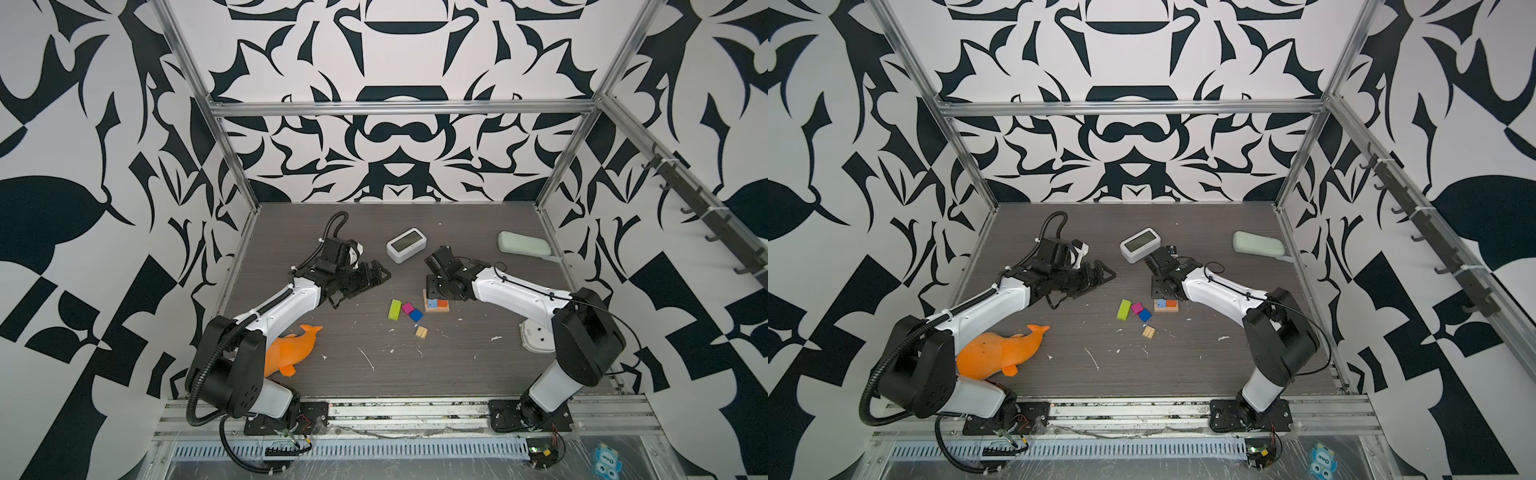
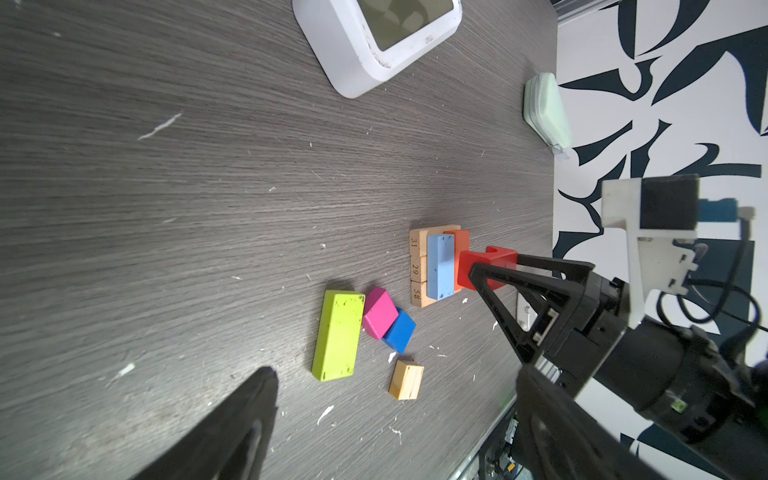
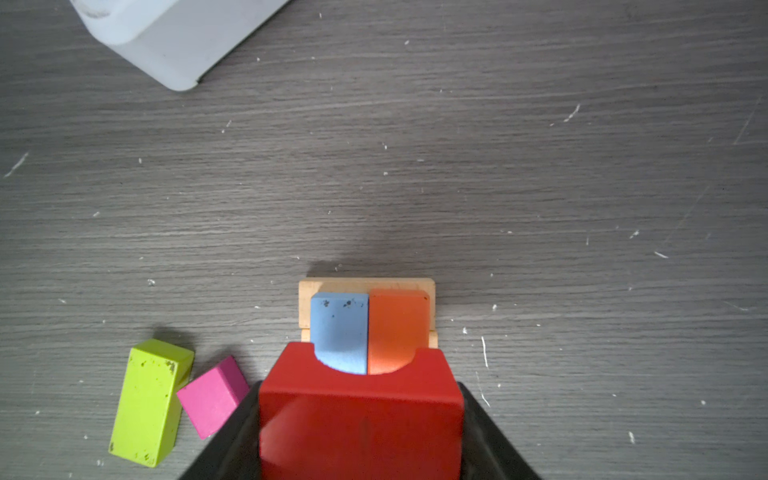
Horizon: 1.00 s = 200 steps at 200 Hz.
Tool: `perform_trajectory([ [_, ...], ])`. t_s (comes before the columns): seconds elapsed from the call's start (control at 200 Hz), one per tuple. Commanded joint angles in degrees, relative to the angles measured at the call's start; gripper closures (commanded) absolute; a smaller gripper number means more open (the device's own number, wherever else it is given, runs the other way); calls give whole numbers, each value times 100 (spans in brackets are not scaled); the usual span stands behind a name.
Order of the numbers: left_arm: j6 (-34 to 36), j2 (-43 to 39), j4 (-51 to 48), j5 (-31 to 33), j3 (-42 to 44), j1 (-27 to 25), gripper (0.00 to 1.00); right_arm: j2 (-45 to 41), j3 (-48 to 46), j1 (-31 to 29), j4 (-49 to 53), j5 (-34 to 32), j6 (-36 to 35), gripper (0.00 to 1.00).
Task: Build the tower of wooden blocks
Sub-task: 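Lower the red arch block onto the light blue and orange blocks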
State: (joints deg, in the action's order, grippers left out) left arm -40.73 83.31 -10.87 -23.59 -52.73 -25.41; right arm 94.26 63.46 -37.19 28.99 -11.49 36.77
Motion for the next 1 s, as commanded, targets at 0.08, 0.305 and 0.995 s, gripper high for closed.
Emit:
perform_trajectory([
  [0.08,-55,-19,50,40,-53,-12,8,53,-27,27,-107,138,-66,46],
  [0.305,-51,-42,50,57,-36,-8,8,136,-45,22,-135,217,-74,46],
  [0.995,-44,-54,50,61,-30,-8,8,193,-72,97,-162,109,-155,46],
])
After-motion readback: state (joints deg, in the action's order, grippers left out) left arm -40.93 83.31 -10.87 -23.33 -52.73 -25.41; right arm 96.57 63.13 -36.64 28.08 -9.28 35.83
